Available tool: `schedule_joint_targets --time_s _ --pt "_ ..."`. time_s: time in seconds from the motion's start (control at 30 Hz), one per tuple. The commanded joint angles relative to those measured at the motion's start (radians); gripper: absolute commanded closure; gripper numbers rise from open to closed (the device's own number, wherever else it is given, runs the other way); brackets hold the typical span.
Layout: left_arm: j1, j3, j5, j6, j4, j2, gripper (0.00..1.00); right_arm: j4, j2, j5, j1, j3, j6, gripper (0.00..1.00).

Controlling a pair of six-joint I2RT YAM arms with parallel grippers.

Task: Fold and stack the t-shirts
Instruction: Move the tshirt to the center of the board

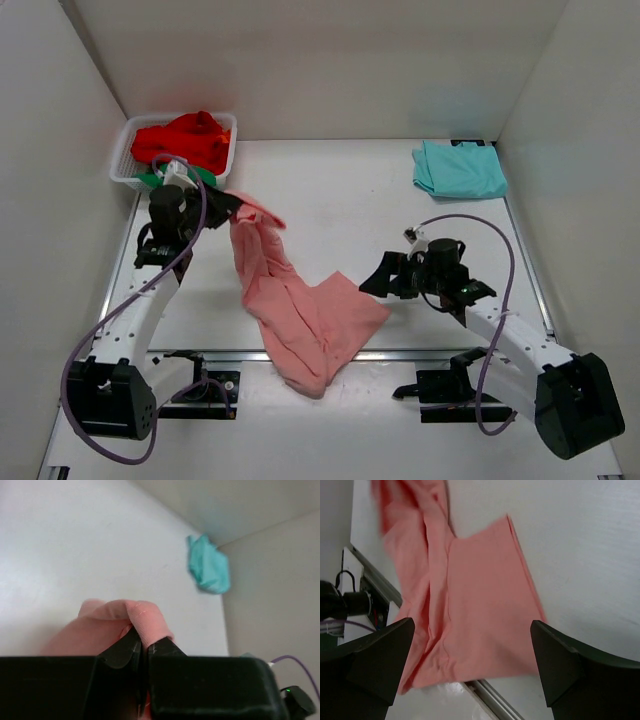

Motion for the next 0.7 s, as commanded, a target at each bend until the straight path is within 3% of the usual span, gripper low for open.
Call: schedule_joint_targets --time_s 0.0,0.17,0.4,0.53,0.63,0.67 --pt "-0.001 -0.056 -0.058 0.063 0.014 -0.110 1.00 0.189 0.040 -0.012 0.072 -0.080 0.102 0.01" --pt "0.008 -0.129 -0.030 0.060 0.011 -0.142 1.00 0.142 0.093 0.046 0.102 -0.104 0.092 0.00" --pt "-0.009 -0.215 -0.028 0.040 0.013 -0.195 1.00 -0.181 0.168 0.428 0.230 0.032 0.065 0.01" --pt "-0.015 -0.208 -0.026 0.058 -0.027 -0.187 1.00 -0.162 0.229 0.419 0.242 0.040 0.082 0.01" --pt "-0.001 -0.223 -0.001 0.044 -0.010 -0.192 1.00 -0.149 0.231 0.432 0.250 0.038 0.084 0.23" --pt "0.000 -0.225 -0.002 0.043 -0.012 -0.193 1.00 -0.171 0.237 0.436 0.242 0.056 0.084 0.39"
